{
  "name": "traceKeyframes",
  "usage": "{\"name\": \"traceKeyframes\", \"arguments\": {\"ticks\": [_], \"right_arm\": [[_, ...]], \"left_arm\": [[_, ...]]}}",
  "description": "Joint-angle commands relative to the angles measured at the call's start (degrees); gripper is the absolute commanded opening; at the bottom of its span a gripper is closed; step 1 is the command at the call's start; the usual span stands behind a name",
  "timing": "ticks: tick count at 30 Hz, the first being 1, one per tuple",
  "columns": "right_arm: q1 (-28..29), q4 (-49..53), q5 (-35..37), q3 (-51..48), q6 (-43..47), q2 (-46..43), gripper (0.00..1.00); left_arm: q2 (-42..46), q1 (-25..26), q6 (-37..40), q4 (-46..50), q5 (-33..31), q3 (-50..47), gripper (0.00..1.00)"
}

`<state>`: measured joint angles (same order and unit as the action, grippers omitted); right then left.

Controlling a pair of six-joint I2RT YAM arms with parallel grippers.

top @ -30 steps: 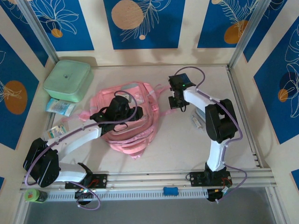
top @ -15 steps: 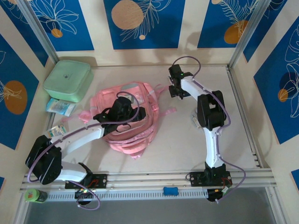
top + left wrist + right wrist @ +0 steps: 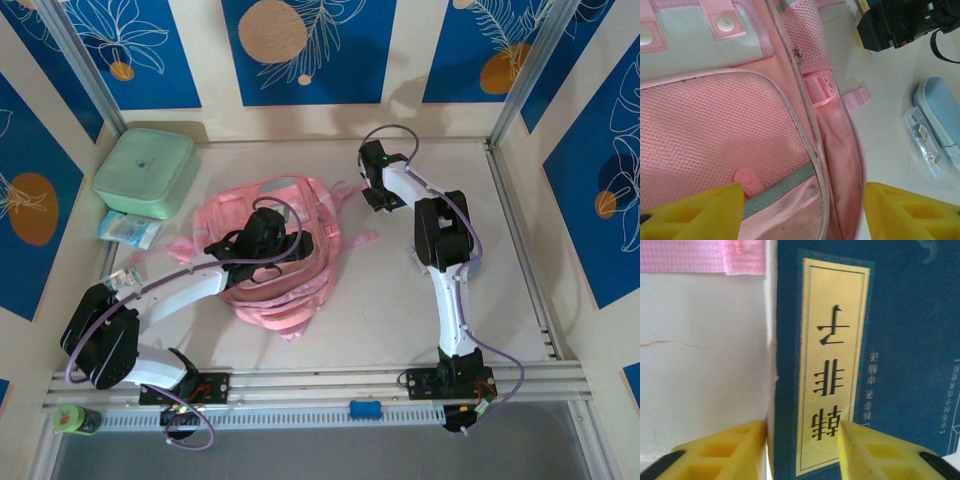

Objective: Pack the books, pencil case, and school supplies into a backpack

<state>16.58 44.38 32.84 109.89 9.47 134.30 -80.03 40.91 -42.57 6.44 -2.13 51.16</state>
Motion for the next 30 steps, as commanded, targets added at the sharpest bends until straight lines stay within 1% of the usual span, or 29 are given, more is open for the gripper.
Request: {"name": "traceKeyframes", "arguments": {"ticks": [1, 4, 7, 12, 17, 19, 23, 26, 30], "right_arm": [[-0.9, 0.0, 1.7, 0.4, 2.1, 1.6, 0.31], [-0.9, -0.7, 1.4, -0.1, 2.2, 0.5, 0.23], [-0.7, -4.1, 0.7, -3.2, 2.6, -2.2, 0.09], [-1.0, -5.4, 1.4, -4.5, 3.1, -3.4, 0.00], [-0.2, -4.9, -0.6, -5.9, 0.4, -6.1, 0.00], [0.3, -2.6, -2.9, -5.5, -2.5, -7.2, 0.00], [2.5, -0.7, -5.8, -7.8, -8.8, -11.4, 0.00], [4.9, 1.9, -4.2, -9.6, -12.6, -13.5, 0.00], [7.2, 6.8, -9.1, -13.5, -20.1, -17.4, 0.00]], "left_arm": [[-0.3, 0.5, 0.4, 0.4, 0.2, 2.0, 0.64], [-0.3, 0.5, 0.4, 0.6, 0.1, 1.8, 0.64], [-0.3, 0.5, 0.5, 0.5, -0.1, 1.8, 0.64], [0.0, 0.4, 0.6, 0.8, 0.2, 2.0, 0.64], [0.7, 0.5, 0.4, 0.8, 0.1, 1.7, 0.64], [0.9, 0.4, 0.3, 0.8, 0.2, 1.5, 0.64], [1.7, 0.5, -0.2, 0.4, 0.6, 1.0, 0.64], [2.5, 0.5, -0.4, 0.4, 1.1, 0.8, 0.64], [3.7, 0.4, -0.7, 0.5, 1.5, -0.1, 0.64]]}}
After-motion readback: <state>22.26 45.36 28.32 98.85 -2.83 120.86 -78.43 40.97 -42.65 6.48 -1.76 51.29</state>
